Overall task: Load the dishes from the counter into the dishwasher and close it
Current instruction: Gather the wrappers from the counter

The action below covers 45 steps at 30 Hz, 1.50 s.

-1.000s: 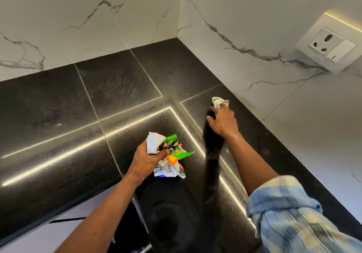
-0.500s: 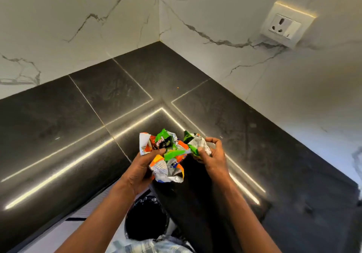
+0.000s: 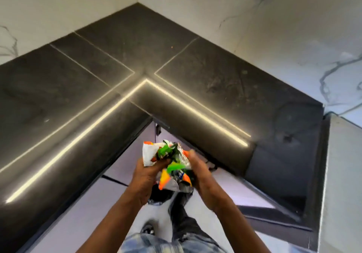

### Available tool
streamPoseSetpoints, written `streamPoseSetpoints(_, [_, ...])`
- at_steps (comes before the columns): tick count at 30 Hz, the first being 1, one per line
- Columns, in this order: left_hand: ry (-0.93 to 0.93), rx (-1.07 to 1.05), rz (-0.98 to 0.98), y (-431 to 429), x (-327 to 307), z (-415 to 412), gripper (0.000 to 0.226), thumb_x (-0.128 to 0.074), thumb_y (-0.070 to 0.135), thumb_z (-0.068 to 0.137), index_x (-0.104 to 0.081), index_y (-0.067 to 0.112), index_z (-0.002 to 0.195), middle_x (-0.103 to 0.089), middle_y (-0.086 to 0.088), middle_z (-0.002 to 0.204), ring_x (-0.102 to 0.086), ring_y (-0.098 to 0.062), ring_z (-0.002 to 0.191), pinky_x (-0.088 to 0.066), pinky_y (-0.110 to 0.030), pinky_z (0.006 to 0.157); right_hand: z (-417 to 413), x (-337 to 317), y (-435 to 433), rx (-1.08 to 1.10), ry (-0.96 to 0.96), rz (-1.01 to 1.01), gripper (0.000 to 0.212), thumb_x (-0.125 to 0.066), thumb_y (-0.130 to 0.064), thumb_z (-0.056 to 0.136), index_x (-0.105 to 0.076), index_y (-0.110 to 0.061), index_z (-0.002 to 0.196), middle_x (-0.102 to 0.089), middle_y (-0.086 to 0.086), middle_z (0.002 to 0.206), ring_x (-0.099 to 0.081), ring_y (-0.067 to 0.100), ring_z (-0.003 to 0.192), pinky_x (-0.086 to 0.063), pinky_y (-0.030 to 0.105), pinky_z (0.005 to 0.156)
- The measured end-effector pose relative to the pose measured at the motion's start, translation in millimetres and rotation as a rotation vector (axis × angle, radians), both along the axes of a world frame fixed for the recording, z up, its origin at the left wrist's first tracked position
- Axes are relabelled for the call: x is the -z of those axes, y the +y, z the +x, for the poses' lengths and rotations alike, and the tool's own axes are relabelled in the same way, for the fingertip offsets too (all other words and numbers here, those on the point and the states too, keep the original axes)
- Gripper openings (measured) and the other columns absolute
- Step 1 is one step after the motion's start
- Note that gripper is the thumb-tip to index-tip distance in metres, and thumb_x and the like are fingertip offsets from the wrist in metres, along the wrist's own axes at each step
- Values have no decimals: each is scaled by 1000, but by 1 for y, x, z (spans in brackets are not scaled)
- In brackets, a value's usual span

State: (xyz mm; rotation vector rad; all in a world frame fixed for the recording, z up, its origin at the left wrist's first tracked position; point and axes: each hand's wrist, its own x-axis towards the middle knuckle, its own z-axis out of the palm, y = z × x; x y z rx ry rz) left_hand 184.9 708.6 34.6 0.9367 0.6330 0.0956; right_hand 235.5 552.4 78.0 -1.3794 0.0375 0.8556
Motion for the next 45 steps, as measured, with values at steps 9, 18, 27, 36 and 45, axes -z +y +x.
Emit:
streamPoseSetpoints(9, [409, 85, -67, -21, 105, -117, 32, -85, 12, 76, -77, 12, 108, -80, -15, 101, -78, -33, 92, -61, -42, 86, -126, 101, 15, 185, 164, -385, 50, -78, 4, 83, -57, -9, 127, -70, 16, 121, -68, 33, 114, -55, 50, 100])
streamPoseSetpoints(18, [488, 75, 175, -12, 288, -103, 42, -87, 18, 84, -64, 25, 118, -75, -1, 117, -70, -25, 115, -56, -45, 100, -79, 314, 31, 299, 67, -649, 28, -71, 1, 84, -66, -18, 103, -71, 7, 98, -67, 31, 98, -58, 49, 90])
streamPoseSetpoints(27, [406, 463, 1028, -23, 507, -116, 66, -63, 53, 84, -54, 19, 140, -57, -6, 133, -54, -28, 123, -45, -39, 101, -8, 546, 56, -2, -512, -671, 54, -84, -42, 66, -65, -38, 116, -71, -18, 109, -66, 3, 106, -51, 23, 93])
streamPoseSetpoints(36, [404, 763, 1187, -41, 570, -116, 60, -72, 36, 91, -51, 18, 143, -41, -4, 155, -37, -30, 142, -45, -50, 102, -3, 627, 30, -153, -458, -787, 63, -57, -38, 76, -54, -22, 136, -58, 4, 135, -57, 22, 123, -51, 39, 100])
streamPoseSetpoints(45, [342, 778, 1392, -56, 552, -107, 59, -73, 30, 88, -55, 16, 142, -45, -9, 152, -42, -33, 141, -40, -52, 106, -99, 621, -105, 37, -242, -919, 23, -57, -9, 94, -69, -18, 111, -72, 1, 107, -68, 19, 96, -52, 25, 84])
